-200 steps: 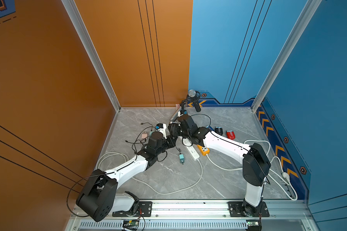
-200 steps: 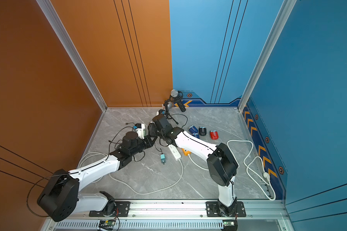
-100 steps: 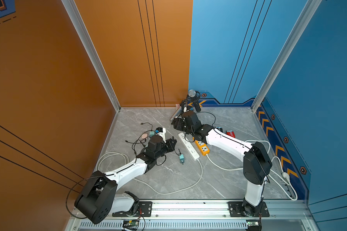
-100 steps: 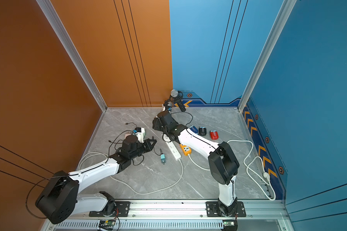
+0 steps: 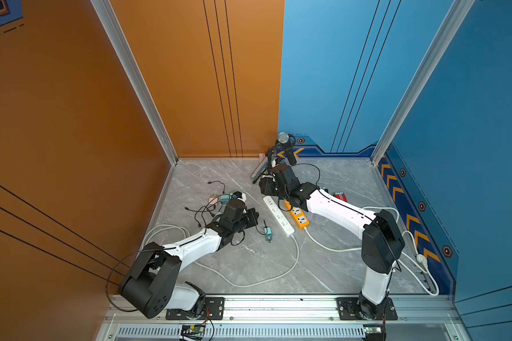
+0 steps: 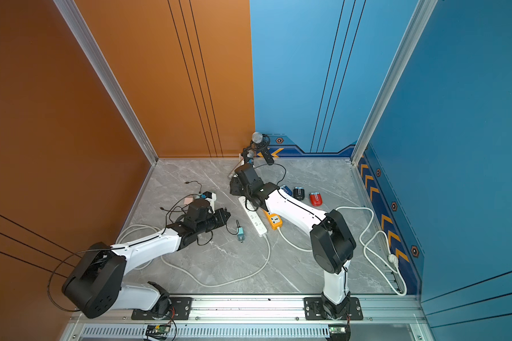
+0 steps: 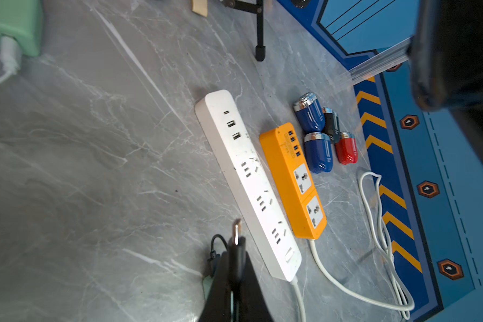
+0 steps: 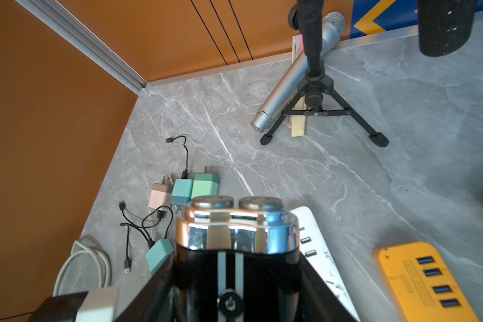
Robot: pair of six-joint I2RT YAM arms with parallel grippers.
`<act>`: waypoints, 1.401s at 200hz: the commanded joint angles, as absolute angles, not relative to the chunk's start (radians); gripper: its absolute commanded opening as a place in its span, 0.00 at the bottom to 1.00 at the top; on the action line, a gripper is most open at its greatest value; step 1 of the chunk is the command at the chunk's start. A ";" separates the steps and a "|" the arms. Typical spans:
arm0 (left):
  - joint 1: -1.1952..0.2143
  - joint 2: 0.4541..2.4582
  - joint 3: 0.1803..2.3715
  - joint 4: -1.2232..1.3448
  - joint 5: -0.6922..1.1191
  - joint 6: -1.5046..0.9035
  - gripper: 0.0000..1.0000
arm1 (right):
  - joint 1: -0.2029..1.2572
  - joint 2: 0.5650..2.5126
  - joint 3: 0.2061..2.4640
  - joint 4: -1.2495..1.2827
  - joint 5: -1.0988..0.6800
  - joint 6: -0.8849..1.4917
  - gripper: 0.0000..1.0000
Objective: Unplug the electric shaver
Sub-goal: Place the charging cable at the center of the board.
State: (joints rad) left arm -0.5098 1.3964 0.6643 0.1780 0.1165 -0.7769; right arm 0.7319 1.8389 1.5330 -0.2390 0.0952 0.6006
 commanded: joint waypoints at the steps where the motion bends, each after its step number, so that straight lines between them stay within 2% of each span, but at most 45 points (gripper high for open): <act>1: -0.501 1.405 0.719 0.026 0.045 -0.724 0.00 | 0.709 1.742 1.496 -0.333 0.147 0.487 0.37; 76: -0.497 1.510 0.831 -0.179 -0.008 -0.687 0.00 | 0.374 1.621 1.270 -0.559 0.138 0.333 0.38; 114: -0.495 1.546 0.868 -0.245 -0.023 -0.673 0.00 | 0.238 1.658 1.211 -0.638 0.131 0.242 0.38; 180: -0.496 1.583 0.945 -0.317 -0.051 -0.656 0.08 | 0.173 1.815 1.261 -0.672 0.170 0.158 0.38; 216: -0.502 1.580 0.958 -0.365 -0.082 -0.664 0.18 | 0.163 1.903 1.316 -0.673 0.162 0.149 0.38; 280: -0.527 1.562 0.985 -0.447 -0.146 -0.670 0.55 | 0.157 1.999 1.363 -0.649 0.152 0.144 0.39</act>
State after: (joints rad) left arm -0.5098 1.5715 0.9485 -0.3691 -0.0875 -0.6758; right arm 0.1688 1.9491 1.3418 -0.6426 0.1501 0.1566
